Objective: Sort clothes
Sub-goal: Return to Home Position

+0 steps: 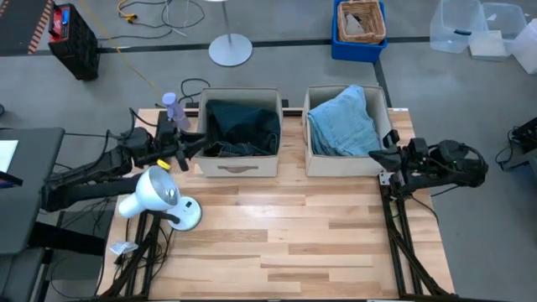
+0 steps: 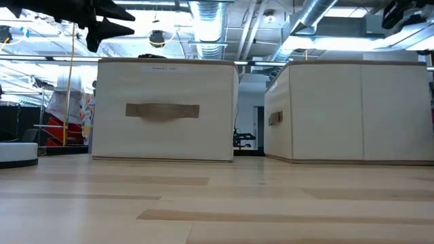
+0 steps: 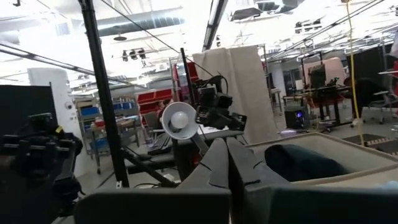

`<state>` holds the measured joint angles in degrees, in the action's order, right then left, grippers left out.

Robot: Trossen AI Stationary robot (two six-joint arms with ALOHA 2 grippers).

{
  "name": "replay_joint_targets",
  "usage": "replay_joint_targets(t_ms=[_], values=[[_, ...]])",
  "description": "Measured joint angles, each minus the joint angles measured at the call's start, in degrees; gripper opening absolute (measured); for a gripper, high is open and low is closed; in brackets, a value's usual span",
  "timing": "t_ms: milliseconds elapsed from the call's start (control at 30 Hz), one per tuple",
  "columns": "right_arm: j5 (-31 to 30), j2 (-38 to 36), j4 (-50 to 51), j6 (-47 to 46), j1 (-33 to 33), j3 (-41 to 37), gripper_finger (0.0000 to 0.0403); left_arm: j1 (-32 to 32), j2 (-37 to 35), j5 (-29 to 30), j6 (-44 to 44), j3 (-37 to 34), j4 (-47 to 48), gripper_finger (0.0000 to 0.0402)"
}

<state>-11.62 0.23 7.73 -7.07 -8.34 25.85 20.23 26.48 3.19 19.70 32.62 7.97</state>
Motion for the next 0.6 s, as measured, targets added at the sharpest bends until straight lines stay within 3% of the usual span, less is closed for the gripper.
replay_joint_targets(t_ms=[300, 600], values=[[0.06, 0.0, 2.72, -4.0, -0.35, 0.0, 0.0001, 0.0, 3.04, 6.59, -1.65, 0.0, -0.16, 0.0154], [6.62, 0.0, 2.56, -4.48, -0.32, 0.0, 0.0, 0.0, 3.52, 8.27, -6.45, 0.02, -4.9, 0.0153]])
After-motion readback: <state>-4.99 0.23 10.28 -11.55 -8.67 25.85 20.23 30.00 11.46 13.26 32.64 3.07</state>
